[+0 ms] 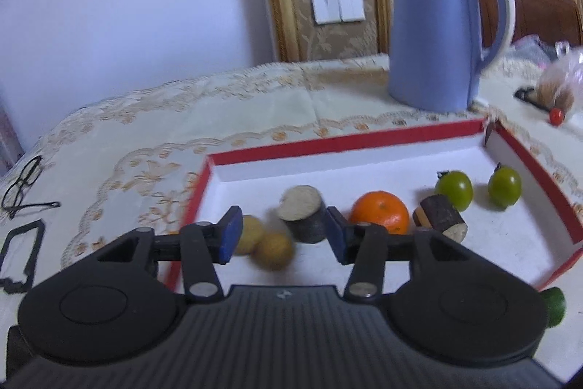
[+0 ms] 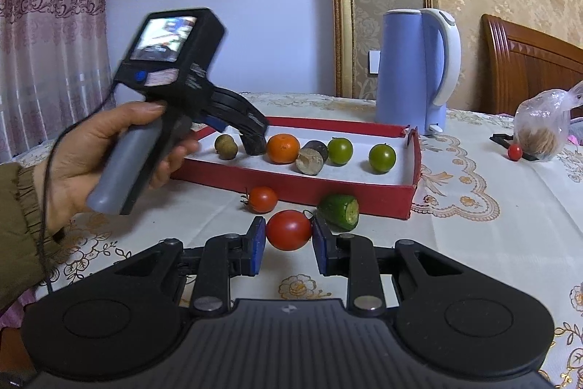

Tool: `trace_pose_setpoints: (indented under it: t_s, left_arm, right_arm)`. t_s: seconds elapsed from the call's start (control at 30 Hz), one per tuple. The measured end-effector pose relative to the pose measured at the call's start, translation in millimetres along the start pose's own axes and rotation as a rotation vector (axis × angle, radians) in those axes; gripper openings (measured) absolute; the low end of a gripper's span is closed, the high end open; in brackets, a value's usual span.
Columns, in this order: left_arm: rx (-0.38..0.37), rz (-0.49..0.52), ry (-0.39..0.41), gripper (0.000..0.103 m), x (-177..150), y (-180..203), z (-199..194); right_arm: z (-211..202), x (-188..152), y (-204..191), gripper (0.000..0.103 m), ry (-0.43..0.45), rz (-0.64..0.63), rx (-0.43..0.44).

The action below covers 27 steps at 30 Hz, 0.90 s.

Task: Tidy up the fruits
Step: 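Carry the red tomato into the box and open the right gripper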

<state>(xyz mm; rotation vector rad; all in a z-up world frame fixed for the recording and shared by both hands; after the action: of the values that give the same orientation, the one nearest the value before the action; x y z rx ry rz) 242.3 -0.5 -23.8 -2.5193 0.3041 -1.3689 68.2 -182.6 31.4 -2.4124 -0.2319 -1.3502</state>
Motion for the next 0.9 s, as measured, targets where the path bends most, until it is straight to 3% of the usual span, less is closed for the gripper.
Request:
trace_pose_setpoints:
  t_s: [0.07, 0.13, 0.47, 0.9]
  left_arm:
    - [0.026, -0.035, 0.012, 0.071, -6, -12, -12]
    - [0.052, -0.074, 0.028, 0.078, -13, -24, -25]
    - [0.039, -0.158, 0.086, 0.078, -56, -36, -73]
    - [0.022, -0.141, 0.060, 0.086, -84, -24, -81]
  right_arm:
    - [0, 1, -1, 0.027, 0.002, 0.003, 0.004]
    - [1, 1, -3, 0.027, 0.003, 0.003, 0.002]
    - [7, 12, -15, 0.027, 0.027, -0.018, 0.013]
    - [20, 32, -26, 0.027, 0.044, -0.039, 0.016]
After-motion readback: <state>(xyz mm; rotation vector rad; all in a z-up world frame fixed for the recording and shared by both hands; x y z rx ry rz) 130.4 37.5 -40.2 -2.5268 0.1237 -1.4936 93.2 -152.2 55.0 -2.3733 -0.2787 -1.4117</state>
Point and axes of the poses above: each gripper's, at about its wrist camera, not at the fingertips, and z roughly the way its jaws point, y to its right, x to its top, the point moved 7 cm from there along z, roughly the way its jaws point, and after that the axes turned 13 degrees about z, right-handed, at the moved point
